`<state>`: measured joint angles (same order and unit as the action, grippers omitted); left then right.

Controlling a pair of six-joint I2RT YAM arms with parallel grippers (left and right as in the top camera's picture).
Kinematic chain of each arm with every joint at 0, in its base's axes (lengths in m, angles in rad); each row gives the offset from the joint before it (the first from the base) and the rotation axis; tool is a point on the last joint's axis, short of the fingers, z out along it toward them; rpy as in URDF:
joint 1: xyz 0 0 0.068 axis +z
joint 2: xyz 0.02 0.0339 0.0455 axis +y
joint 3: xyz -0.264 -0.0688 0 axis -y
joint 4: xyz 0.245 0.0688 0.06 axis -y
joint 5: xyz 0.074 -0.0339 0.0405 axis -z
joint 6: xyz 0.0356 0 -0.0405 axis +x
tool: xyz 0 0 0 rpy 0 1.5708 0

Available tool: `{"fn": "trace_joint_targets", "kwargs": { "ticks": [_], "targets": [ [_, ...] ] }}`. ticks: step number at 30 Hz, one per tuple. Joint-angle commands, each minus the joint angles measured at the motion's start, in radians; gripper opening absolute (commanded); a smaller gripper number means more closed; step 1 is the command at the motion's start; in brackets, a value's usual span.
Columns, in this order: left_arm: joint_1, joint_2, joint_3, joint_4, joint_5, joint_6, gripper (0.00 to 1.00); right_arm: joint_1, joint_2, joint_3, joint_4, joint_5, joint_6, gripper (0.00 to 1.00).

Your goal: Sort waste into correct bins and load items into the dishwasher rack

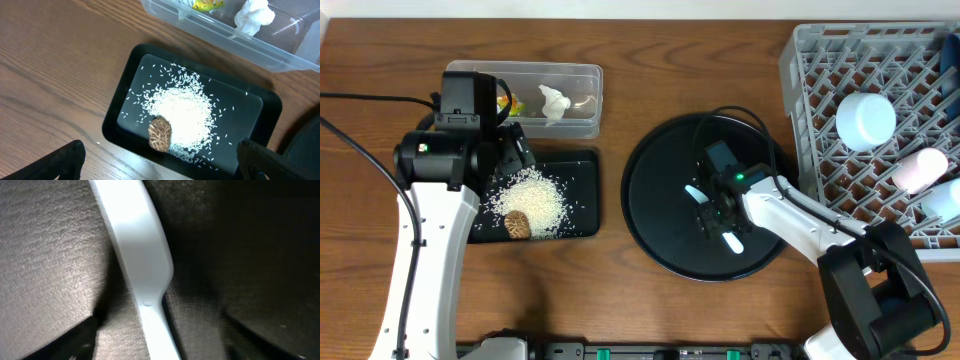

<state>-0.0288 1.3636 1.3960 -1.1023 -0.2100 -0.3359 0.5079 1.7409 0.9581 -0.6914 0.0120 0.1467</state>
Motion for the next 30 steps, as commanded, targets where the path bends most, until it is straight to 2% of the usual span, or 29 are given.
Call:
{"fn": "trace_joint_targets", "kwargs": {
  "ticks": [1, 4, 13, 16, 21, 25, 30],
  "targets": [
    [-0.001, 0.004, 0.002, -0.005, -0.011, 0.013, 0.98, 0.006, 0.026, -0.008, 0.004, 0.015, 0.000, 0.59],
    [0.000, 0.004, 0.002, -0.005, -0.011, 0.013, 0.98, 0.006, 0.026, -0.008, 0.004, 0.014, -0.006, 0.48],
    [-0.001, 0.004, 0.002, -0.005, -0.011, 0.013, 0.98, 0.011, 0.026, -0.006, -0.001, 0.020, -0.014, 0.41],
    [0.000, 0.004, 0.002, -0.005, -0.011, 0.013, 0.98, 0.011, 0.026, -0.003, -0.002, 0.034, -0.014, 0.34],
    [0.000, 0.004, 0.002, -0.005, -0.011, 0.013, 0.98, 0.011, 0.026, -0.002, -0.001, 0.039, -0.029, 0.33],
    [-0.001, 0.004, 0.002, -0.005, -0.011, 0.013, 0.98, 0.011, 0.026, -0.002, 0.000, 0.040, -0.028, 0.18],
    [0.000, 0.004, 0.002, -0.005, -0.011, 0.013, 0.98, 0.011, 0.026, 0.000, -0.005, 0.040, -0.028, 0.06]
  ]
}}
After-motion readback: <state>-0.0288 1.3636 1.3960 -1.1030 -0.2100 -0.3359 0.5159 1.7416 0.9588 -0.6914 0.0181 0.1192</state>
